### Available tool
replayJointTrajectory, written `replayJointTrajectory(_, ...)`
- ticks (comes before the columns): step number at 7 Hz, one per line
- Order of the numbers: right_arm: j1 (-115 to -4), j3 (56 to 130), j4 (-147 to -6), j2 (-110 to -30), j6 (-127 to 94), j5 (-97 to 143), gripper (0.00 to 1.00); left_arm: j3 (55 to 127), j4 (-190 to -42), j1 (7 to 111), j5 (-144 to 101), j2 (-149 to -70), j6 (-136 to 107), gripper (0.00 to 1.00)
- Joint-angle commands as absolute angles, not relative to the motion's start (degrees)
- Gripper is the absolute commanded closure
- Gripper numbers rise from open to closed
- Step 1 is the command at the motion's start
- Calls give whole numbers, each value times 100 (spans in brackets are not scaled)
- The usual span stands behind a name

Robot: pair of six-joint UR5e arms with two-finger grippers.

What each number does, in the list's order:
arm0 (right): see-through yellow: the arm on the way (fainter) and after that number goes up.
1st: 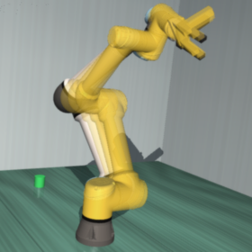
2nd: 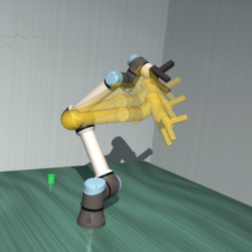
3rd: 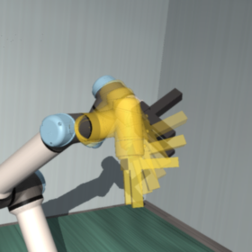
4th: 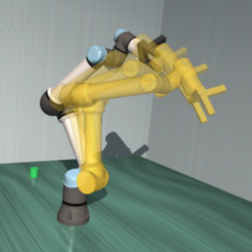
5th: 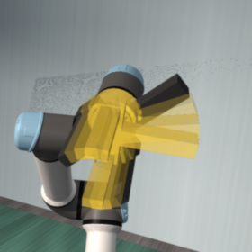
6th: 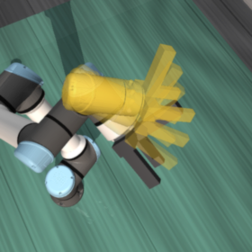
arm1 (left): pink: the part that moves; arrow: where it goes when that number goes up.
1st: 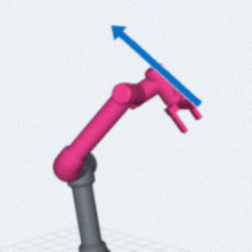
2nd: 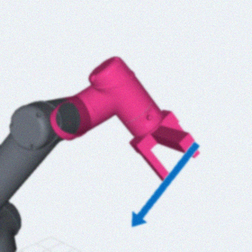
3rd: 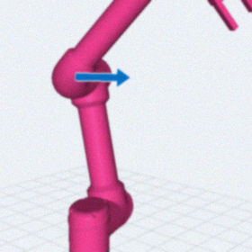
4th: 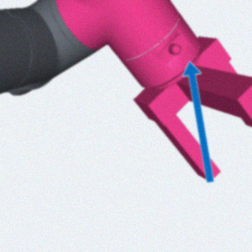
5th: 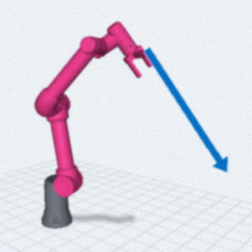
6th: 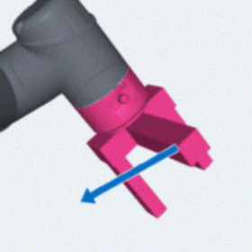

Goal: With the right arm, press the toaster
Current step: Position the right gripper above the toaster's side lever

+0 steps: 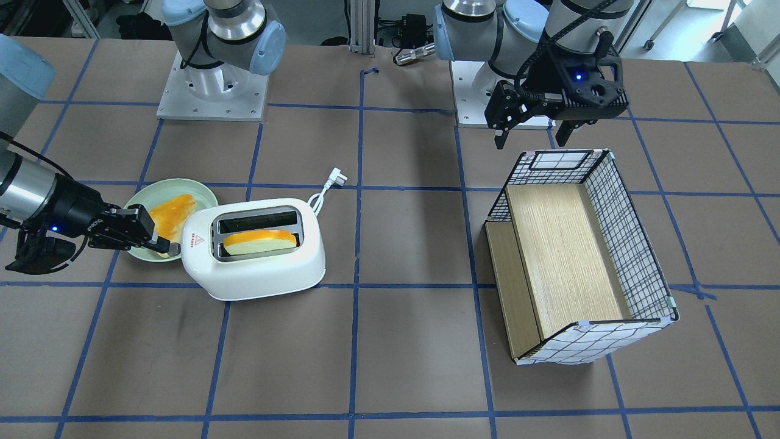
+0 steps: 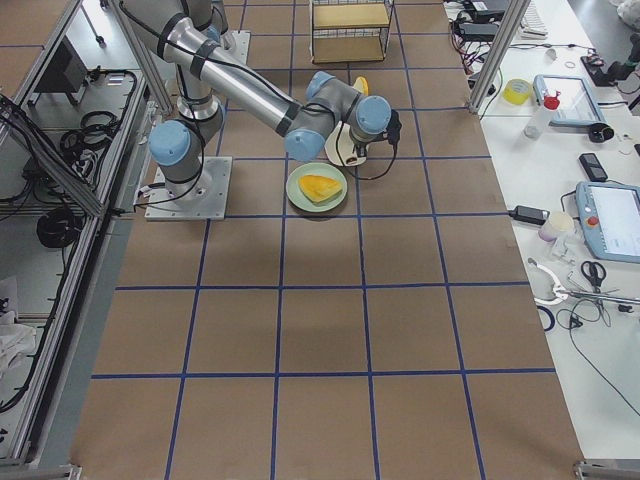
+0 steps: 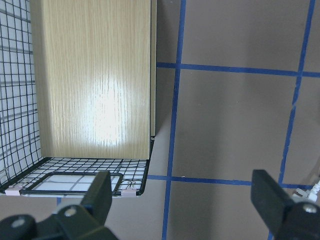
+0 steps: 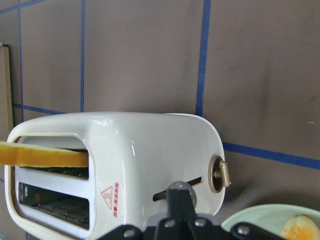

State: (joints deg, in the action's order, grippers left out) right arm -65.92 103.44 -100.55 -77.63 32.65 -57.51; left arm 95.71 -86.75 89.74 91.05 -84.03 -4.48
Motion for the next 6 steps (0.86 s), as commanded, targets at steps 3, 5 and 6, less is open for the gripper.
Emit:
replayJointTrajectory(3,-6592,10353,-10063,-7744,3287,-5450,100,9571,-8675,8974,9105,-8402,-448,0)
replayJointTrajectory(5,-6592,10502,-10055,-7717,3305,-5536,100,9571,-8675,8974,9105,-8402,-448,0)
replayJointTrajectory(6,-6592,10546,-10055,-7708,3305,-5563,100,9571,-8675,8974,9097,-8402,-448,0)
